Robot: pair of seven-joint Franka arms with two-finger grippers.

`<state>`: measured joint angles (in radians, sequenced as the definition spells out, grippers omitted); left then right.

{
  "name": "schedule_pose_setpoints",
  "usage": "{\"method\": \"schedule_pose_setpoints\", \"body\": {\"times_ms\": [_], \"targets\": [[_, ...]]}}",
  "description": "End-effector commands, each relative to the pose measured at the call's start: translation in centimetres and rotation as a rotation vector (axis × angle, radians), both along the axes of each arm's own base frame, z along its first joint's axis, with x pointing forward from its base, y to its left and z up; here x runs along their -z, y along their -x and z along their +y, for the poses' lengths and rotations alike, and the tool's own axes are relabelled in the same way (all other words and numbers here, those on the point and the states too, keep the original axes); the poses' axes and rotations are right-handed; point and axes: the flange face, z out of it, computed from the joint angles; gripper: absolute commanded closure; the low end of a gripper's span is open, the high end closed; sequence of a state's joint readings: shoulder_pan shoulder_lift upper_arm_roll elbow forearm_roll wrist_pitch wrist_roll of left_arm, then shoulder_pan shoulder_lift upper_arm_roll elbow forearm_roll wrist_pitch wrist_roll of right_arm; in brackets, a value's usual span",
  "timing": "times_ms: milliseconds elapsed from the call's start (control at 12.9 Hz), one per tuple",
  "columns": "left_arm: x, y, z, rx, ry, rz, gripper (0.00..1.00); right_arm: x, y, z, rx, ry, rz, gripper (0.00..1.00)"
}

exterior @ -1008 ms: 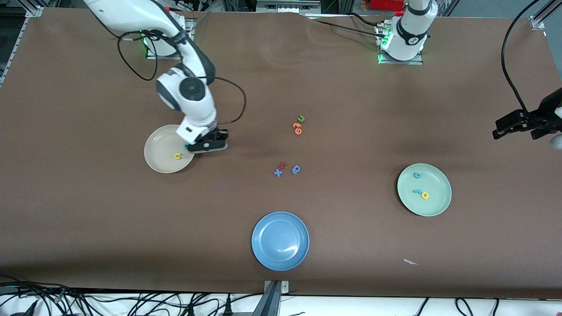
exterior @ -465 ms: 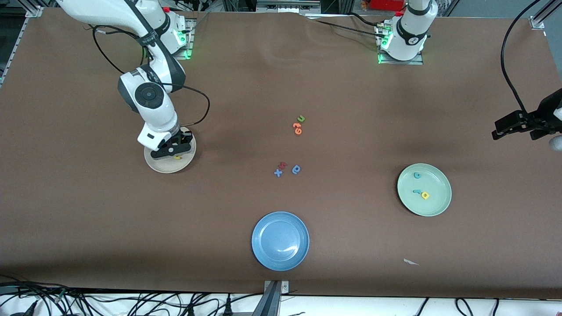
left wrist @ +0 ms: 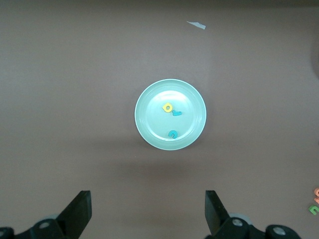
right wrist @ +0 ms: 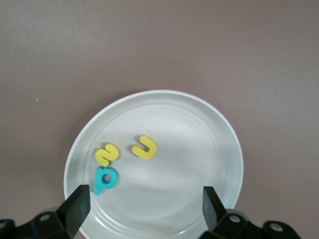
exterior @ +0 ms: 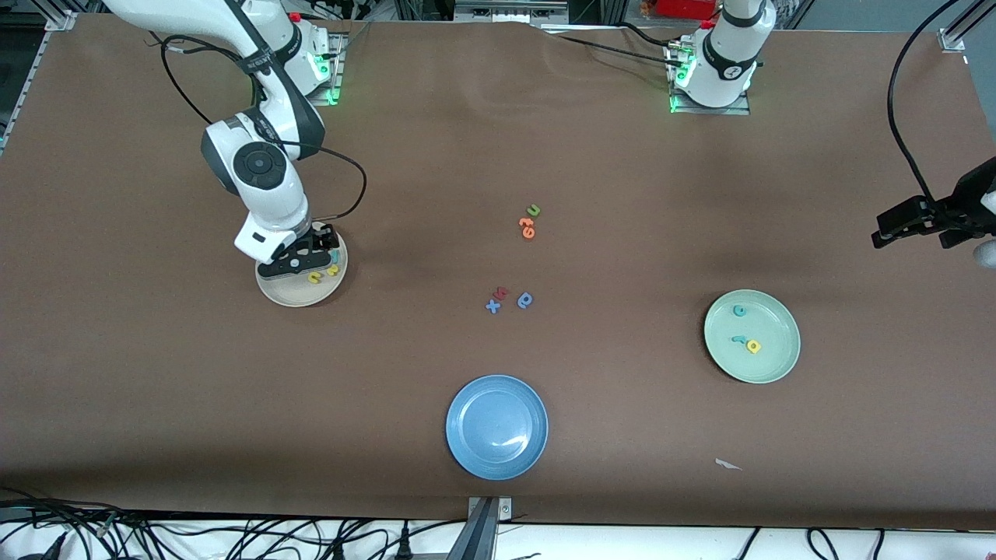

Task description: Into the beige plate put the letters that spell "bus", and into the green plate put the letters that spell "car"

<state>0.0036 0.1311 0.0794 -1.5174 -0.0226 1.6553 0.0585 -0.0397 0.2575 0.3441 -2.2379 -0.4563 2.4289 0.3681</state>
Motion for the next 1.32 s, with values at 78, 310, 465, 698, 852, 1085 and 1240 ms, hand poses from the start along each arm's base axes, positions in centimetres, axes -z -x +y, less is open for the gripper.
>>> {"method": "schedule_pose_setpoints", "body": {"times_ms": [78,310,465,698,852,1085,1240], "targets": [[-0.1,-0.4,0.1,-0.005,0.022,-0.011,0.0,-7.7,-2.5,2.1,0.081,-0.002,0.04,0.0],[-0.1,-0.4,0.1,-0.005,0.022,-0.011,0.0,-14.5,-4.7,2.2,0.12,-0.021,0.116,0.0],[0.2,-0.5,0.1,-0.005,0.022,-0.006,0.0,-18.6,-6.4,0.0,0.117,-0.06,0.148,0.0],[0.2,-0.5,0.2,-0.005,0.02,-0.006,0.0,-23.6,-7.3,-6.0,0.087,-0.137,0.203,0.0],[0.3,-0.5,0.1,-0.005,0.022,-0.004,0.0,-26.4,-6.6,-9.5,0.115,-0.161,0.205,0.0],[0.3,-0.5,0.1,-0.005,0.022,-0.004,0.0,-29.8,-6.4,-11.9,0.116,-0.167,0.207,0.0],[0.3,-0.5,0.2,-0.005,0.02,-0.004,0.0,-30.7,-6.1,-13.3,0.137,-0.162,0.231,0.0]]}}
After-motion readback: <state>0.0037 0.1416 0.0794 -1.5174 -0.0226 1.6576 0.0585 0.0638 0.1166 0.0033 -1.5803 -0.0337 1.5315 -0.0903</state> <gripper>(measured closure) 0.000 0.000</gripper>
